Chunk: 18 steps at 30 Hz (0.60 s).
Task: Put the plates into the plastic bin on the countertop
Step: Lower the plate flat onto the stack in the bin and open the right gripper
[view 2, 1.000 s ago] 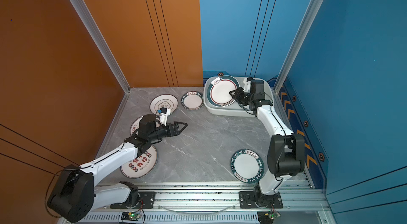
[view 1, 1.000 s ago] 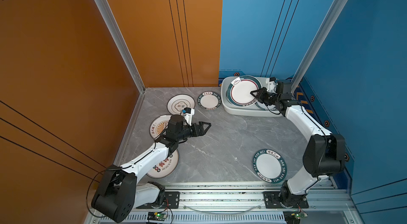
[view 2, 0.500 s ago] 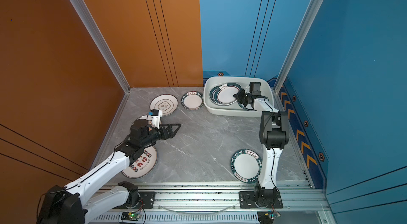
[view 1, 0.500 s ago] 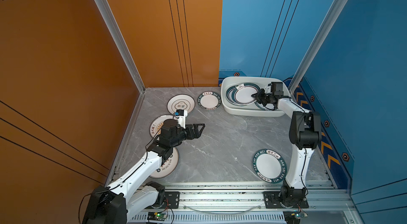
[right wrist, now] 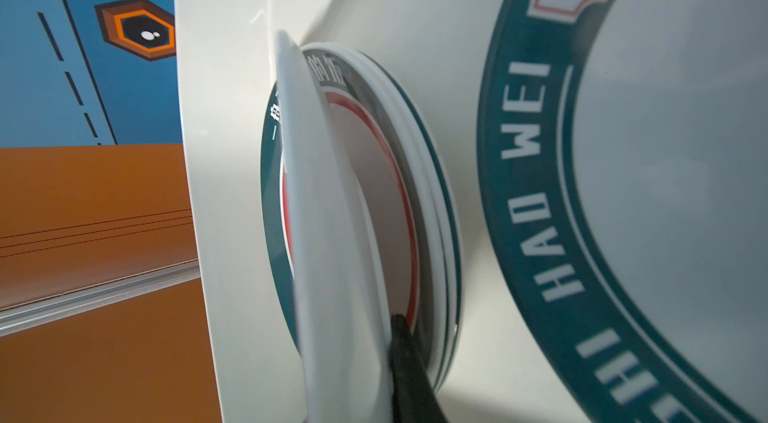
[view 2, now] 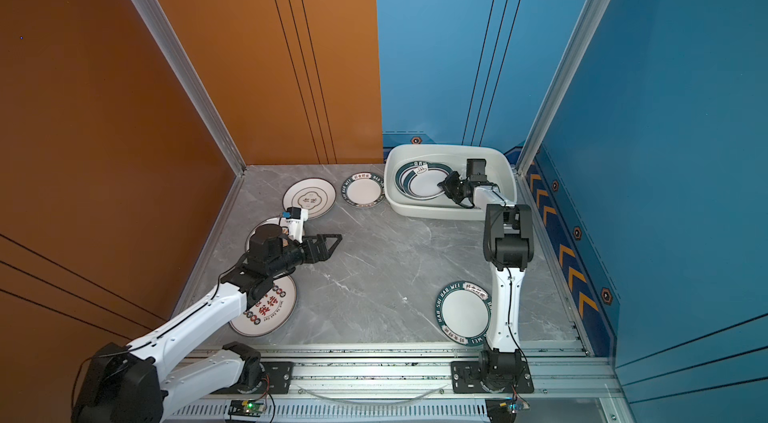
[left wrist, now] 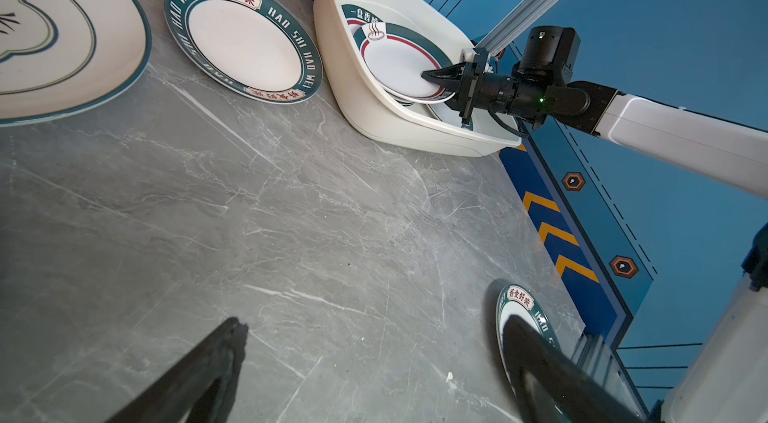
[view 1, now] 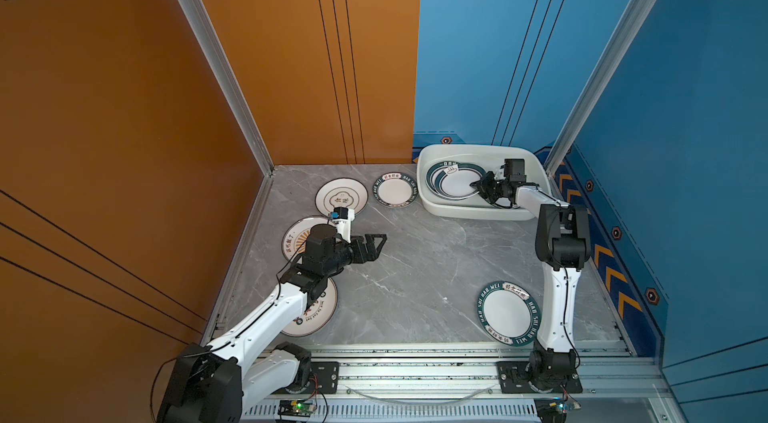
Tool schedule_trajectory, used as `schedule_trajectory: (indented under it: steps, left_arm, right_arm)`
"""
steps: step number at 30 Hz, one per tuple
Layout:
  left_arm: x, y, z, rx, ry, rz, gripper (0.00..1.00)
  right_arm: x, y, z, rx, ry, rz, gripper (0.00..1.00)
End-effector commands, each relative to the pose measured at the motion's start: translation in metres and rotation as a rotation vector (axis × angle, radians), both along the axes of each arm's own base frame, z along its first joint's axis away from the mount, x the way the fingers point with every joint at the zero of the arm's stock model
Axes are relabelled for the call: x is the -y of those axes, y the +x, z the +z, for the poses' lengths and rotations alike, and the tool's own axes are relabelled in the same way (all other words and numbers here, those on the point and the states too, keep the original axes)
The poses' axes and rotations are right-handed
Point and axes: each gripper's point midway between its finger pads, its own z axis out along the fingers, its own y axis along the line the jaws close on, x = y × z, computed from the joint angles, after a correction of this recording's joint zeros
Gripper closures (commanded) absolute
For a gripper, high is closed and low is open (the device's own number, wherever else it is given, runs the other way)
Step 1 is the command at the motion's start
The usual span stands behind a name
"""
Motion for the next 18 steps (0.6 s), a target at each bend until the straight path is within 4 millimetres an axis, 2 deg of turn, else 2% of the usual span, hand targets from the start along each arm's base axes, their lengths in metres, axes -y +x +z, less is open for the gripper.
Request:
schedule_trajectory:
  steps: [1,3,7,9,12,18]
  left_arm:
    - [0.001,0.002,0.003,0.018,-0.002,-0.020,0.02]
    - [0.002,0.002,0.002,0.014,-0.005,-0.023,0.02]
    - [0.003,0.003,0.001,0.008,-0.008,-0.028,0.02]
    - [0.003,0.003,-0.001,0.006,-0.007,-0.029,0.02]
    - [0.004,0.003,-0.001,0.003,-0.008,-0.032,0.02]
    - [0.005,0.003,-0.003,-0.002,-0.010,-0.037,0.02]
  right_arm:
    - [-0.009,0.015,0.023,0.065,0.024,0.019,1.00]
    - [-0.011,0.017,0.021,0.053,0.023,0.023,0.98]
    - [-0.015,0.018,0.015,0.032,0.014,0.032,0.75]
    - [-0.014,0.017,0.012,0.022,0.006,0.032,0.69]
    - [-0.012,0.014,0.012,0.007,-0.035,0.031,0.63]
    - [-0.002,0.001,0.020,-0.041,-0.195,0.049,0.58]
